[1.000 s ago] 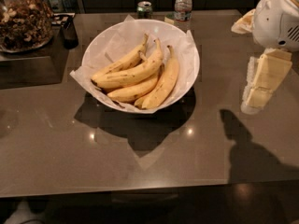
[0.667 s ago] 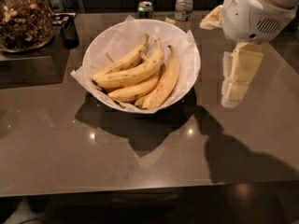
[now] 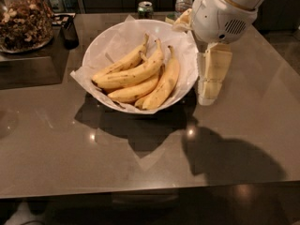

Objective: Pick banana from white bowl

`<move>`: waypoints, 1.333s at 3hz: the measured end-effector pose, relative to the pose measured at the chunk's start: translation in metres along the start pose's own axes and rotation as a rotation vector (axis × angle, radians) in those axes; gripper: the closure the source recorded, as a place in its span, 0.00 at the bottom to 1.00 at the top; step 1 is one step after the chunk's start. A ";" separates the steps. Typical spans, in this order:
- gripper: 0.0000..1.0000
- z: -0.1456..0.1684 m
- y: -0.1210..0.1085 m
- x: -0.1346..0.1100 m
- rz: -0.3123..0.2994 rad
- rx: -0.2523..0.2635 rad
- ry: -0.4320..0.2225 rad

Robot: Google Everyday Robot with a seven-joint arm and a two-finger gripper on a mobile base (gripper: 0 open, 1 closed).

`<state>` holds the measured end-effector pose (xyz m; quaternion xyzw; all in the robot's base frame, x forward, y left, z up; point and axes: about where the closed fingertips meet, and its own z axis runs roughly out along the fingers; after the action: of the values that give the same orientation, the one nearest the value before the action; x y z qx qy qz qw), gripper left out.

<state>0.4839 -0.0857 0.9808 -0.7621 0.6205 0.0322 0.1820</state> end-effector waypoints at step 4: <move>0.42 0.038 -0.050 -0.041 -0.128 -0.048 -0.111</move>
Offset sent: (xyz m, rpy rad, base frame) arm 0.0626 0.0911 -0.0263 0.0798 0.1024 0.2961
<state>0.5292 -0.0274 0.9686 -0.8015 0.5584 0.0777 0.1995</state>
